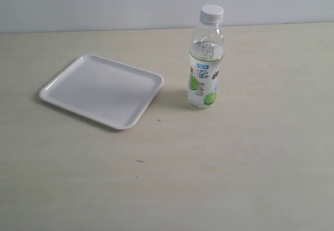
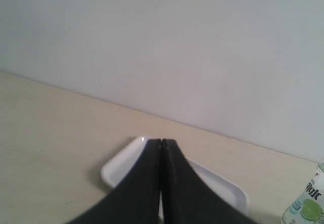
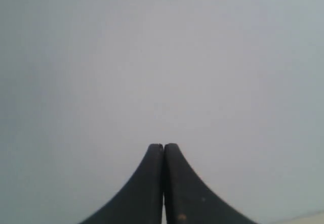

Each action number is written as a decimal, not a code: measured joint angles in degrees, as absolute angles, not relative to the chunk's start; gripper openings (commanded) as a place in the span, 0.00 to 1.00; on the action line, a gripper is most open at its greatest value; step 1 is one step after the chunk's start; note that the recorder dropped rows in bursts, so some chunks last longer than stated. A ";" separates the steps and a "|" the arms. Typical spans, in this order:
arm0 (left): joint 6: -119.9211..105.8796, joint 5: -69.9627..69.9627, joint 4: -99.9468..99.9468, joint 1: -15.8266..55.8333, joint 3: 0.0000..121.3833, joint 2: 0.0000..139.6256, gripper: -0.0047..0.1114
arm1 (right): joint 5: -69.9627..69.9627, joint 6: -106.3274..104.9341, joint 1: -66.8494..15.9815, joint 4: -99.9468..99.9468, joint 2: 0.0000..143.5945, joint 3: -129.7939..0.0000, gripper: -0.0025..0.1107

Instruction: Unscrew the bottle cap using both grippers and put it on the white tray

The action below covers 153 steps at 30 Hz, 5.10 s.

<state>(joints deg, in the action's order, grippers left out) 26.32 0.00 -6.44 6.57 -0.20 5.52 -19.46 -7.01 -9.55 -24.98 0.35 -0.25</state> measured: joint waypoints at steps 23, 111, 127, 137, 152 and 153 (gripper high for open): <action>31.68 0.00 -6.48 6.57 -0.20 5.52 0.04 | -38.22 -81.24 -8.04 -78.83 57.15 -52.77 0.02; 31.68 0.00 -6.69 7.02 -0.20 5.52 0.04 | -64.95 7.12 -2.58 34.67 125.47 -44.78 0.81; 31.68 0.00 -6.69 7.02 -0.20 5.52 0.04 | -66.19 9.57 -2.58 36.52 129.95 -48.11 0.81; 31.68 0.00 -6.69 7.02 -0.20 5.52 0.04 | -66.69 10.07 -2.58 36.73 130.05 -48.11 0.60; 31.68 -0.31 -7.82 7.02 -0.20 5.52 0.04 | -66.69 13.92 -2.58 37.40 130.05 -48.24 0.02; 31.68 -0.77 -8.43 7.02 -0.20 5.52 0.04 | -66.69 12.62 -2.58 37.76 130.05 -48.24 0.02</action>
<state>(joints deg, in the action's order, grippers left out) 31.68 -0.77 -8.43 7.02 -0.20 5.52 -66.69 12.62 -2.58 37.76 130.05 -48.24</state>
